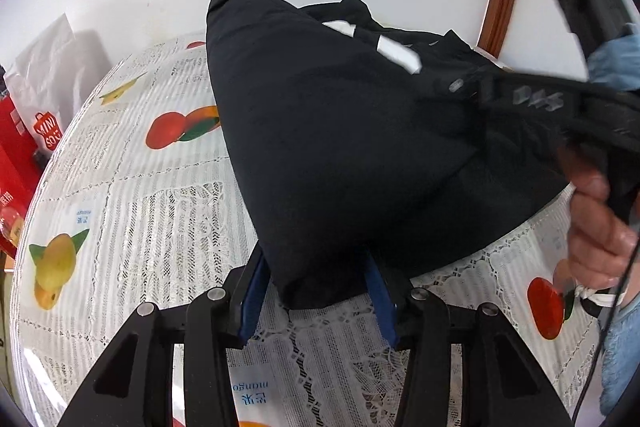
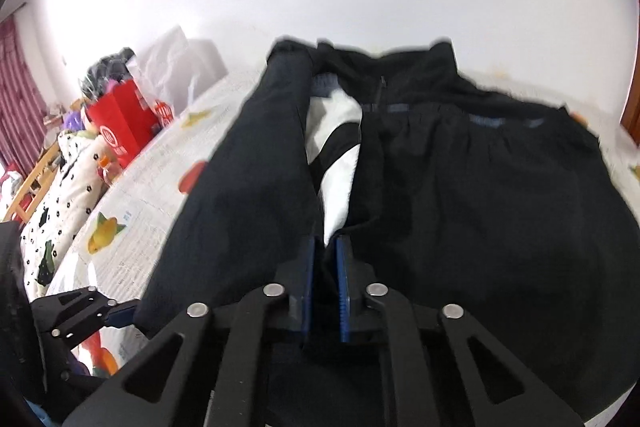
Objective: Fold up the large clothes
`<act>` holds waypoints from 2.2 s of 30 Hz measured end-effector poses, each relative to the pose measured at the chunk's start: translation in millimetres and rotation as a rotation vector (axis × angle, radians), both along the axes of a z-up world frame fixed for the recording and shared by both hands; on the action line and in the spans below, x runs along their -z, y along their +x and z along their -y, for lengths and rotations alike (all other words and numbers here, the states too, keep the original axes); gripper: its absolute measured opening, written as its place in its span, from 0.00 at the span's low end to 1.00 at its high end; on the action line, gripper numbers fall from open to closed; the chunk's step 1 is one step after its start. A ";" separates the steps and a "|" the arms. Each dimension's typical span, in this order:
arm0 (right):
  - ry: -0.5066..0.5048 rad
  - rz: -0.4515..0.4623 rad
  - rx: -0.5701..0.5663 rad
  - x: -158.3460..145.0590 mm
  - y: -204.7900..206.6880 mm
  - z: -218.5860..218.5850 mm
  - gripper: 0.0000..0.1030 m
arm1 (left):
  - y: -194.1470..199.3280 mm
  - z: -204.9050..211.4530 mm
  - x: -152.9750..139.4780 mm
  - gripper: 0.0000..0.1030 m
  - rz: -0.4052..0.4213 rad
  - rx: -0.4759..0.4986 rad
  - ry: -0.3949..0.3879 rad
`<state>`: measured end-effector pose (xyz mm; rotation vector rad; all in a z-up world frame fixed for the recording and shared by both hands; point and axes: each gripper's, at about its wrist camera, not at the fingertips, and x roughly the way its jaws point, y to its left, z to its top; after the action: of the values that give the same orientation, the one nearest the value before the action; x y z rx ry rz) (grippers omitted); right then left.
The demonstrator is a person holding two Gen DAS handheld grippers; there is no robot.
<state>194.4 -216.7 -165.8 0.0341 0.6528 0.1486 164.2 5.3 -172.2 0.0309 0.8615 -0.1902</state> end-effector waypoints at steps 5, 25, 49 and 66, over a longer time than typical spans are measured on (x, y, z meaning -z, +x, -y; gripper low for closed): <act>0.076 0.157 0.068 -36.8 -44.0 32.5 0.00 | 0.8 -1.5 -0.5 0.44 0.000 -0.001 0.001; 0.171 0.065 0.108 -23.0 -72.4 73.0 0.50 | 0.2 19.2 -11.3 0.57 0.002 0.097 -0.049; 0.054 0.076 0.077 -15.5 -46.6 43.1 0.02 | 10.4 35.9 -2.8 0.63 -0.008 0.026 0.011; 0.111 0.099 0.350 -12.4 -98.7 120.2 0.01 | 13.4 29.8 -5.2 0.64 -0.013 0.041 -0.009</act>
<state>95.7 -336.9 -153.4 0.2450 0.5298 -0.1503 177.6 -24.6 -167.0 0.0387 0.8734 -0.2325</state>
